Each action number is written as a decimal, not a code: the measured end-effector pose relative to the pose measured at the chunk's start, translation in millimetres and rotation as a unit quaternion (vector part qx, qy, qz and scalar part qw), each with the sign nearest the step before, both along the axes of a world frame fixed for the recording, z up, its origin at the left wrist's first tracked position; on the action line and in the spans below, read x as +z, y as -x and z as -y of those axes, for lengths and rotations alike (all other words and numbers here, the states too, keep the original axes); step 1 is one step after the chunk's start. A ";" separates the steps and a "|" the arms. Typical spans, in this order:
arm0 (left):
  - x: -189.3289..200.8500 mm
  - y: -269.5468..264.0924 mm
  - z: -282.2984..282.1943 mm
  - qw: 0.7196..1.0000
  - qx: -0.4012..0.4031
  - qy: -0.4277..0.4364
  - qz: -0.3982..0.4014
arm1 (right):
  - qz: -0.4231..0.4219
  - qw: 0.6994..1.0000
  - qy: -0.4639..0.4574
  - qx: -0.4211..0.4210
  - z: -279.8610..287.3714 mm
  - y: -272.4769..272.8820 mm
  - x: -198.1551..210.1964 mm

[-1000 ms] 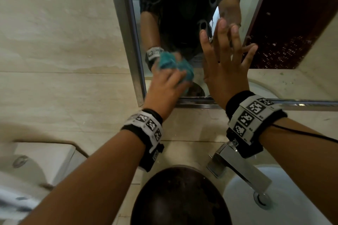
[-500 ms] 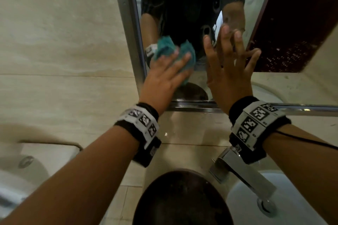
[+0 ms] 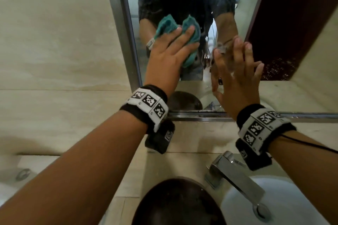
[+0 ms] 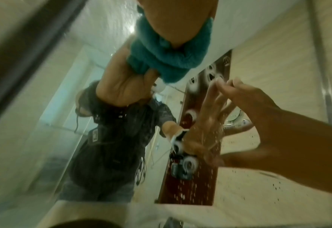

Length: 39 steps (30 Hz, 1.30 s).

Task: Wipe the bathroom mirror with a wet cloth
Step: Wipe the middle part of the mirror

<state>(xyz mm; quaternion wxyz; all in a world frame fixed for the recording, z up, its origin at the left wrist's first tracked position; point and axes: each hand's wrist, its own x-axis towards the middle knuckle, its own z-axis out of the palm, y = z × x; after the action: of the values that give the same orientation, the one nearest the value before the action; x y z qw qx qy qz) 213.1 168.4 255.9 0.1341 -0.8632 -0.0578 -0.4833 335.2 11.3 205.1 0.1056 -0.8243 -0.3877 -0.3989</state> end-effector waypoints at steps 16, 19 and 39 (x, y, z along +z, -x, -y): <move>-25.0 -4.8 8.9 0.998 -0.028 0.007 -0.055 | 0.018 1.000 0.001 -0.015 -8.2 -5.2 -9.9; -39.9 -19.6 14.2 0.999 -0.033 0.014 -0.018 | 0.011 1.000 -0.008 -0.005 -8.4 -4.7 -9.2; -123.5 66.5 -34.1 0.948 0.029 -0.082 -0.306 | 0.008 1.000 0.004 -0.008 -5.7 -5.8 -9.2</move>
<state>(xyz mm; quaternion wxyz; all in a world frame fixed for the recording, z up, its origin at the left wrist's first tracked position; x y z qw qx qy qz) 146.5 202.5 132.4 0.2300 -0.9535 0.0010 -0.1948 341.0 17.0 195.9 0.0960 -0.8247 -0.3831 -0.4049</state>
